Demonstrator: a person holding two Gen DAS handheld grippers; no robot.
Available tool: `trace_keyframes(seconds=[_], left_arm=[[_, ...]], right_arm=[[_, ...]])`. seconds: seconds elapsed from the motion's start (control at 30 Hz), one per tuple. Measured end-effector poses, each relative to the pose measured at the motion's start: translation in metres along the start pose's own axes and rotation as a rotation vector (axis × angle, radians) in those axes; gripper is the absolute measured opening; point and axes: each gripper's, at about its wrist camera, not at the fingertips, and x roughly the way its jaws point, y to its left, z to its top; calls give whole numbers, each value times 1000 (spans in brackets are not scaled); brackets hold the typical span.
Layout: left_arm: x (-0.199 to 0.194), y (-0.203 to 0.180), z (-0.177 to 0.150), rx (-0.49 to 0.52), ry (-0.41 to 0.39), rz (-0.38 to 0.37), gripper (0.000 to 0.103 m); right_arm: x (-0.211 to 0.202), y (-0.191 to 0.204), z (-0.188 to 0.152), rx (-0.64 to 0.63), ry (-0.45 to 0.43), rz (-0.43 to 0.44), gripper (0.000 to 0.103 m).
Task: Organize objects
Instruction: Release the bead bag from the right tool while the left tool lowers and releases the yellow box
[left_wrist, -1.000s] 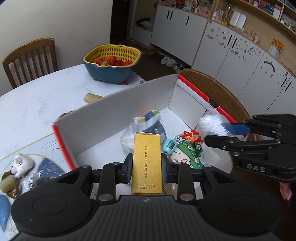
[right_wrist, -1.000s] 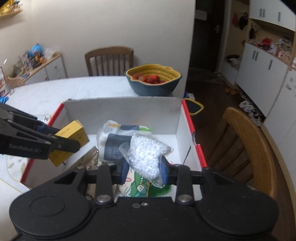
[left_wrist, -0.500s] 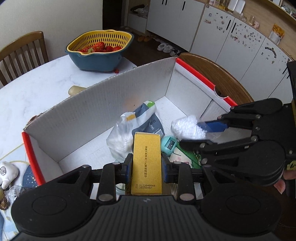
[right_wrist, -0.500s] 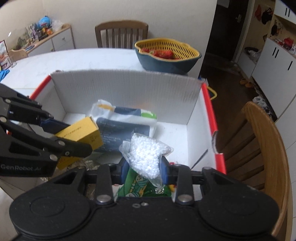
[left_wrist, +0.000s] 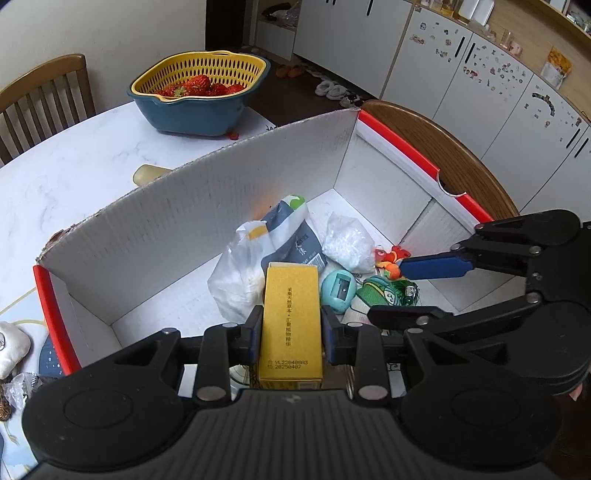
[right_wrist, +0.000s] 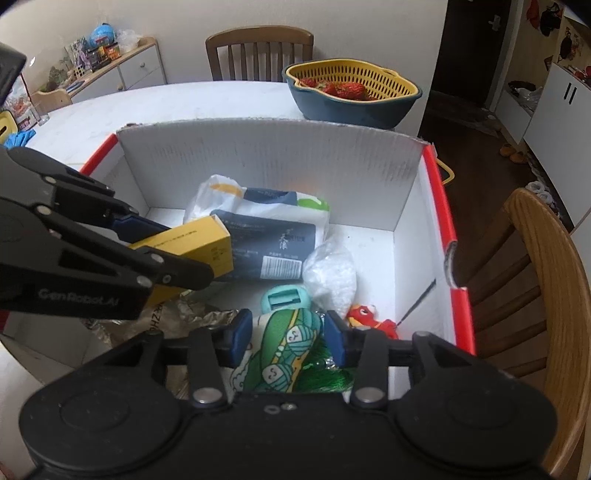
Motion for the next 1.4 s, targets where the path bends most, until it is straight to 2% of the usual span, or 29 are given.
trace_keyframes(seconds=[0.13,0.23,0.27,0.63,1.03,1.13,1.23,1.33,1.4], left_arm=[[-3,0,-3,-5,-2,-5,34],[-10,-1,-6,-9,-21,-8,51],[-13,-1,-7,-10,-31,-10,54],[-60,1,-21,-31,-114,-17,54],[-123,22,-44,-28,-217,-39,54],[-138,32,-51,-20,-238,-40,59],[-151,45,-58,-18,-253,-39,60],[-162,57,-65,-17,-264,-29,69],[-167,66,-69,-15,-272,-22,70]], right_arm=[[-9,-2,-3,20,-24,6,47],[-18,-3,-7,34,-42,6,48],[-20,-3,-8,38,-48,7,49],[-59,6,-16,85,-146,16,58],[-99,47,-13,109,-247,8,63],[-105,60,-12,125,-264,7,65],[-109,74,-11,143,-279,1,71],[-112,88,-10,157,-287,-4,73],[-112,98,-9,170,-292,-3,79]])
